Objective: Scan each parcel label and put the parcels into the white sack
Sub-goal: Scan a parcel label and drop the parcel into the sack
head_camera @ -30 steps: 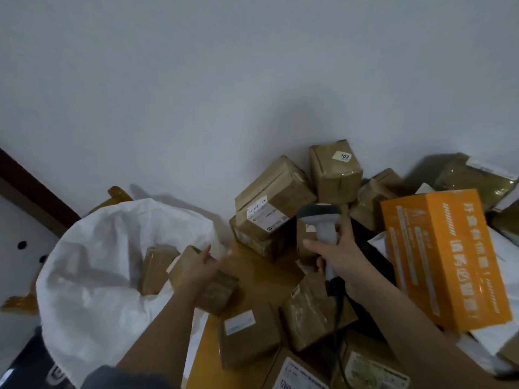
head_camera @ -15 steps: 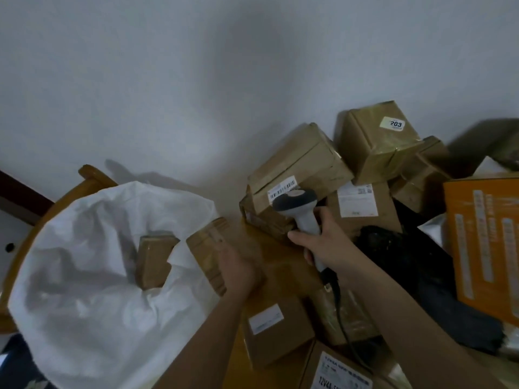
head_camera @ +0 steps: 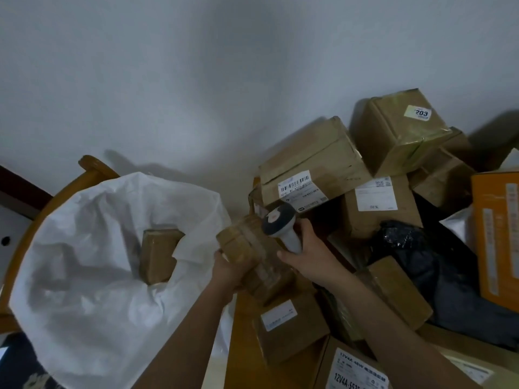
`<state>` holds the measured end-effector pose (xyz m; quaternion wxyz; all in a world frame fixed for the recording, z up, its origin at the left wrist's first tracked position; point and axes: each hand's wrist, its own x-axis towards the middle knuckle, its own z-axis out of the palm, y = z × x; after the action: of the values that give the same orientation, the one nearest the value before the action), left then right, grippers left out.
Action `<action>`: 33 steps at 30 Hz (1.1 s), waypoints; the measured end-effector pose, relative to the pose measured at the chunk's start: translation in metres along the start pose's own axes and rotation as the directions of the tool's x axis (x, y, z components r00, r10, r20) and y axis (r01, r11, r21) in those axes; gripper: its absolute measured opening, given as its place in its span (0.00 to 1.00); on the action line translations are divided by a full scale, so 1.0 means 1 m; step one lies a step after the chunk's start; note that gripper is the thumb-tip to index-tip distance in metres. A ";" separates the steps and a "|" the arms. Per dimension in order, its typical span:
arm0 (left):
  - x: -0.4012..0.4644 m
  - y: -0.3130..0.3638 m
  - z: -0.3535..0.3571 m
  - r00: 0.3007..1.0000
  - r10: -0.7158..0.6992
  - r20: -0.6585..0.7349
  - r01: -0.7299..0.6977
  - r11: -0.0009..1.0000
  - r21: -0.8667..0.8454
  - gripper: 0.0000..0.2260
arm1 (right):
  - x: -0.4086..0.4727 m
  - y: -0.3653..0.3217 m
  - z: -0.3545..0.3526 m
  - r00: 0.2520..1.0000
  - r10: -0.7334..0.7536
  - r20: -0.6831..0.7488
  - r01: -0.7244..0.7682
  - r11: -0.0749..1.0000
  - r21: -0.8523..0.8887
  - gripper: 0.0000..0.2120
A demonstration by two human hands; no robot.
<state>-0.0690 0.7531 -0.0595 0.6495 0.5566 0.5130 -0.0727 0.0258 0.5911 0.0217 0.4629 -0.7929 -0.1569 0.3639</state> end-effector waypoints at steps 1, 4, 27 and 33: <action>-0.003 -0.004 0.004 0.999 0.015 0.052 -0.015 1.000 -0.002 0.31 | 0.000 0.004 0.001 1.000 0.005 0.007 -0.005 1.000 -0.018 0.28; -0.011 -0.013 0.012 0.992 0.029 0.126 -0.013 0.992 -0.125 0.15 | -0.001 0.020 0.004 0.999 0.039 0.028 -0.036 0.996 -0.083 0.30; -0.050 -0.051 0.007 0.969 -0.038 0.246 0.123 0.931 -0.342 0.37 | -0.040 0.036 -0.017 0.991 -0.122 0.055 0.124 0.991 -0.040 0.34; -0.087 -0.046 -0.001 0.964 0.126 0.232 0.026 0.829 -0.558 0.31 | -0.066 0.020 -0.036 0.989 -0.137 0.052 0.132 0.987 0.090 0.46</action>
<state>-0.1400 0.6952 -0.0239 0.8463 0.3423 0.4075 0.0248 0.0048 0.5202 0.0441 0.5154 -0.7489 -0.2075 0.3611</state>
